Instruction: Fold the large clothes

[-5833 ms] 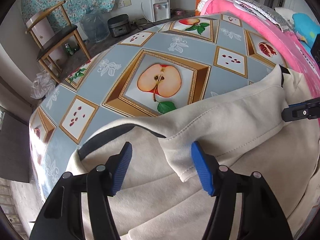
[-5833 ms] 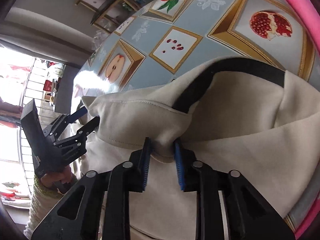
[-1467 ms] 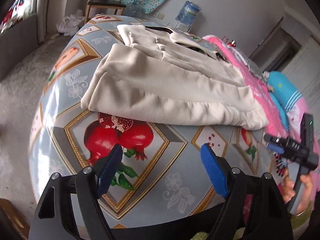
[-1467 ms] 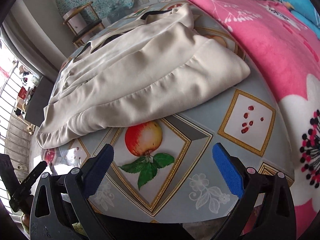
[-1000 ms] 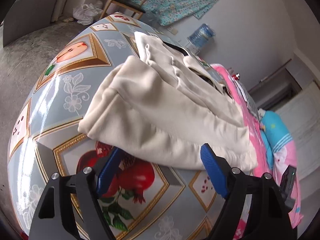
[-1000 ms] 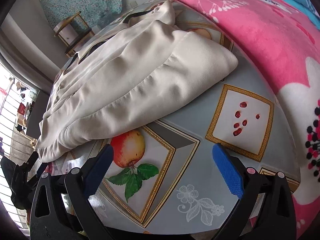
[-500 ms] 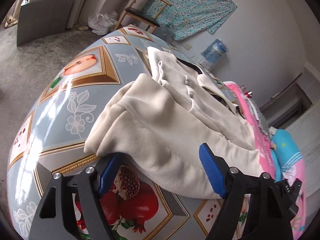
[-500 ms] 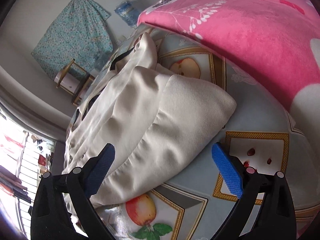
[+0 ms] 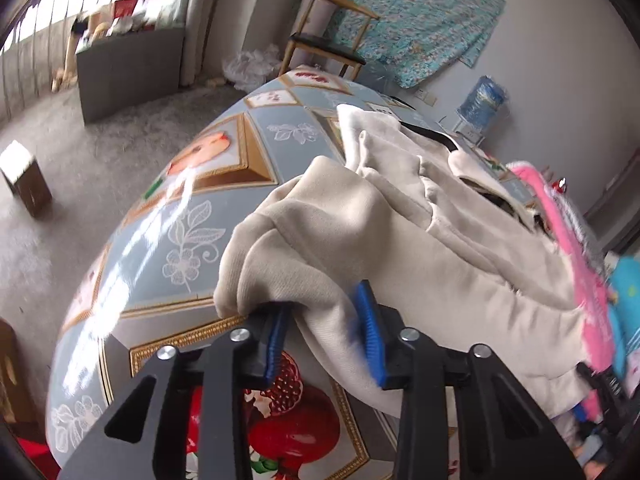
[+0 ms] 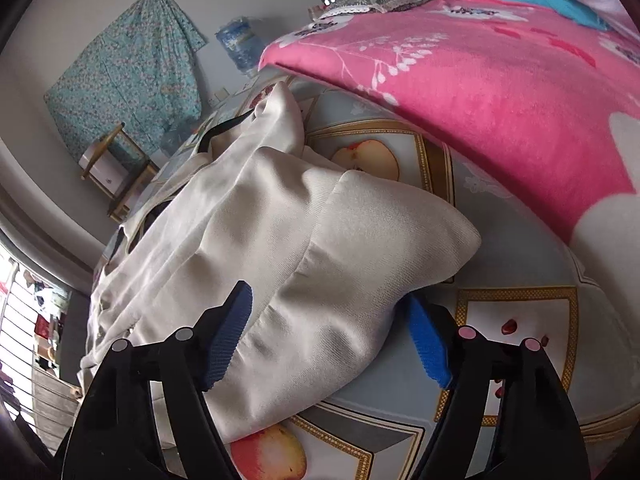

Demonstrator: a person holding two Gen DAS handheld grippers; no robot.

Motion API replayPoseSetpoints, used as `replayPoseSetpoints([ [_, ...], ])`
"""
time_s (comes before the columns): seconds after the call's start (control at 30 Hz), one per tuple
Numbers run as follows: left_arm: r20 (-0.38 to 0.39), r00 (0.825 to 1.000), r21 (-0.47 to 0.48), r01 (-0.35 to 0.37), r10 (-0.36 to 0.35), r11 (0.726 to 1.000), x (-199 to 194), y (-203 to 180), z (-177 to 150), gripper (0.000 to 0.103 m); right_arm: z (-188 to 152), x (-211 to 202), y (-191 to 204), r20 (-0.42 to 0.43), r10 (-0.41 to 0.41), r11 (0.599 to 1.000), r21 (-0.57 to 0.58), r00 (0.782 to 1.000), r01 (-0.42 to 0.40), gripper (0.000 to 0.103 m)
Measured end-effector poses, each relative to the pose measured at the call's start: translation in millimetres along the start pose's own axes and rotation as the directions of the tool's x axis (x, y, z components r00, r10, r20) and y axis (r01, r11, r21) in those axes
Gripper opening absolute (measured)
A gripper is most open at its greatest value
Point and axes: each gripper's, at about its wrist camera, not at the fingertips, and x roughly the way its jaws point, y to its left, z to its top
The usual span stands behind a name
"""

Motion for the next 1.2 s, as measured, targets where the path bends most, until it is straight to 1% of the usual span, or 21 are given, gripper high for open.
replayPoseSetpoints([
  [0.07, 0.036, 0.998, 0.127, -0.053, 0.049, 0.990, 1.4, -13.8, -3.6, 0.025, -2.9, 1.2, 4.6, 0.005, -0.046, 0.997, -0.054, 0.999, 0.046, 0.063],
  [0.1, 0.067, 0.995, 0.216, -0.088, 0.075, 0.972, 1.3, -23.0, -6.7, 0.022, -4.7, 1.5, 7.1, 0.013, -0.072, 0.994, -0.084, 0.997, 0.073, 0.058],
  [0.13, 0.097, 0.991, 0.278, -0.114, 0.090, 0.954, -0.5, -29.0, -9.7, 0.021, -6.5, 1.7, 9.0, 0.020, -0.094, 0.989, -0.109, 0.995, 0.096, 0.052],
  [0.17, 0.131, 0.986, 0.339, -0.140, 0.101, 0.930, -3.5, -34.9, -13.2, 0.019, -7.6, 2.2, 10.6, 0.024, -0.111, 0.985, -0.133, 0.994, 0.113, 0.048],
  [0.2, 0.157, 0.982, 0.371, -0.155, 0.103, 0.915, -5.8, -38.4, -14.6, 0.017, -7.7, 2.2, 10.8, 0.024, -0.119, 0.981, -0.154, 0.993, 0.121, 0.035],
  [0.23, 0.182, 0.978, 0.396, -0.168, 0.102, 0.903, -9.7, -40.5, -15.5, 0.016, -7.9, 2.2, 10.2, 0.016, -0.112, 0.980, -0.166, 0.994, 0.113, 0.025],
  [0.27, 0.206, 0.973, 0.419, -0.180, 0.099, 0.890, -13.7, -43.9, -15.8, 0.015, -7.0, 1.4, 10.0, 0.009, -0.104, 0.979, -0.178, 0.995, 0.104, 0.021],
  [0.3, 0.235, 0.967, 0.444, -0.194, 0.095, 0.875, -18.8, -47.5, -16.3, 0.014, -5.9, -0.8, 10.3, 0.010, -0.099, 0.976, -0.194, 0.995, 0.099, 0.012],
  [0.33, 0.257, 0.962, 0.464, -0.204, 0.089, 0.862, -23.1, -51.1, -16.0, 0.014, -4.7, -5.2, 11.9, 0.017, -0.094, 0.973, -0.212, 0.995, 0.095, 0.010],
  [0.4, 0.298, 0.952, 0.495, -0.223, 0.077, 0.840, -32.8, -56.1, -15.8, 0.011, -2.7, -17.4, 13.2, 0.034, -0.072, 0.968, -0.237, 0.997, 0.078, 0.009],
  [0.5, 0.346, 0.937, 0.526, -0.235, 0.047, 0.817, -50.2, -61.6, -18.6, 0.010, -1.8, -32.3, 17.4, 0.057, -0.061, 0.961, -0.268, 0.996, 0.074, 0.008],
  [0.6, 0.357, 0.934, 0.528, -0.220, 0.021, 0.820, -61.5, -58.9, -19.6, 0.010, -4.3, -45.3, 17.3, 0.064, -0.044, 0.958, -0.281, 0.997, 0.060, 0.007],
  [0.7, 0.354, 0.935, 0.521, -0.196, -0.001, 0.831, -71.4, -51.5, -23.4, 0.010, -10.3, -58.3, 17.8, 0.077, -0.036, 0.950, -0.305, 0.996, 0.058, 0.005],
  [0.77, 0.355, 0.935, 0.522, -0.186, -0.014, 0.832, -78.4, -46.3, -27.8, 0.010, -15.4, -68.0, 15.1, 0.078, -0.028, 0.950, -0.308, 0.997, 0.051, 0.005],
  [0.97, 0.313, 0.949, 0.530, -0.142, -0.037, 0.836, -95.1, -29.4, -43.1, 0.010, -36.1, -86.3, 2.7, 0.054, -0.024, 0.954, -0.298, 0.998, 0.039, 0.005],
  [1.0, 0.299, 0.953, 0.523, -0.129, -0.040, 0.843, -99.8, -24.7, -45.6, 0.010, -39.9, -89.4, 1.1, 0.052, -0.027, 0.953, -0.300, 0.998, 0.042, 0.005],
  [1.03, 0.289, 0.955, 0.521, -0.101, -0.064, 0.847, -102.5, -19.8, -48.5, 0.010, -43.2, -92.1, -0.4, 0.050, -0.028, 0.953, -0.302, 0.998, 0.042, 0.005],
  [1.07, 0.271, 0.961, 0.512, -0.088, -0.063, 0.855, -103.5, -15.9, -50.3, 0.010, -46.3, -93.9, -2.2, 0.046, -0.028, 0.953, -0.301, 0.999, 0.040, 0.005],
  [1.1, 0.236, 0.970, 0.490, -0.066, -0.060, 0.869, -102.0, -9.3, -51.1, 0.010, -48.2, -93.3, -4.4, 0.037, -0.023, 0.954, -0.299, 0.999, 0.033, 0.005],
  [1.17, 0.142, 0.989, 0.452, -0.017, -0.053, 0.892, -89.2, 0.5, -50.0, 0.012, -48.1, -85.0, -10.8, -0.001, -0.001, 0.960, -0.280, 1.000, 0.001, 0.007],
  [1.2, 0.090, 0.994, 0.418, 0.016, -0.059, 0.908, -80.6, 7.8, -47.0, 0.016, -45.7, -78.0, -17.3, -0.031, 0.023, 0.968, -0.247, 0.999, -0.030, 0.013],
])
